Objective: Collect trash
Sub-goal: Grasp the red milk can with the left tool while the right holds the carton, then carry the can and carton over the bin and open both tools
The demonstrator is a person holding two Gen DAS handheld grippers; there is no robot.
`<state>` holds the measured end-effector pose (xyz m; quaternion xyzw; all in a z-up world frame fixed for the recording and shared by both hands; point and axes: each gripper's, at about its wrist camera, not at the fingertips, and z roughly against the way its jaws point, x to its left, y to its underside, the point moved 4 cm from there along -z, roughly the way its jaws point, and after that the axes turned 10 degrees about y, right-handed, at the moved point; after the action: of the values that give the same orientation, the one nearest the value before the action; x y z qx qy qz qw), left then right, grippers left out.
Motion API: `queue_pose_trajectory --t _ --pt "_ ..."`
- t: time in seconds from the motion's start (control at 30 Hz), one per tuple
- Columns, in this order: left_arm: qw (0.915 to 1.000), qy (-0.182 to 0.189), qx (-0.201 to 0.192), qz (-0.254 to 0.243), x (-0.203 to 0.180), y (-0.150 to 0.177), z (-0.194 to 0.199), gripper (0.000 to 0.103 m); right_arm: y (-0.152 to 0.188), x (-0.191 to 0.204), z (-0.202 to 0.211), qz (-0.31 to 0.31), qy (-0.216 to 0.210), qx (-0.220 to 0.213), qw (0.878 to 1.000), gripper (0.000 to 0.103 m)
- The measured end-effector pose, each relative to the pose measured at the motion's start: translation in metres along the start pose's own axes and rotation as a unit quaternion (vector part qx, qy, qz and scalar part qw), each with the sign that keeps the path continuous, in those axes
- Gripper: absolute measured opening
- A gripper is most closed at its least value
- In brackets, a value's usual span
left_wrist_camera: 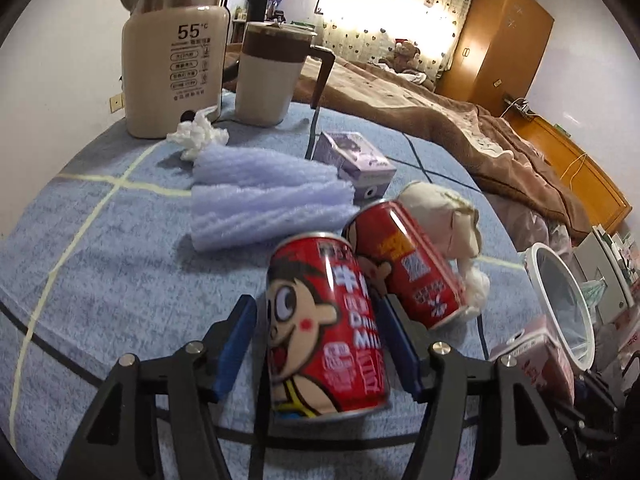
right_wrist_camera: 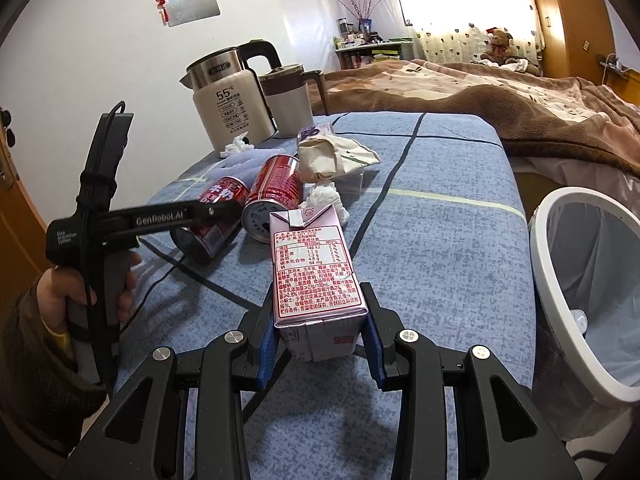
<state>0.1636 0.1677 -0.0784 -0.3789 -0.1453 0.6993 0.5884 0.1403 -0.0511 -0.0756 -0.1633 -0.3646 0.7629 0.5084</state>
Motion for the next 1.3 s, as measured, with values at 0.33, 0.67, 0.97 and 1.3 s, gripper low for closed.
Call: queue_pose_trajectory --t 0.33,0.67,0.97,1.3 --pt "0.9999 -0.004 0.009 0.001 -0.003 0.005 -0.003 0.056 0.001 -0.002 0.004 -0.003 0.003 -0.003 1.0 0.038" --pt "0.9997 0.008 -0.012 -0.019 -0.022 0.005 0.024 0.055 0.0 -0.009 0.014 -0.017 0.003 -0.015 1.0 0.038" --pt "0.9987 0.032 -0.019 -0.035 -0.048 0.011 0.034 0.055 0.0 -0.017 0.032 -0.029 0.009 -0.032 0.999 0.038" --pt "0.9942 0.073 -0.022 -0.076 -0.098 0.011 0.036 0.055 0.001 -0.044 0.059 -0.057 0.029 -0.053 0.997 0.038"
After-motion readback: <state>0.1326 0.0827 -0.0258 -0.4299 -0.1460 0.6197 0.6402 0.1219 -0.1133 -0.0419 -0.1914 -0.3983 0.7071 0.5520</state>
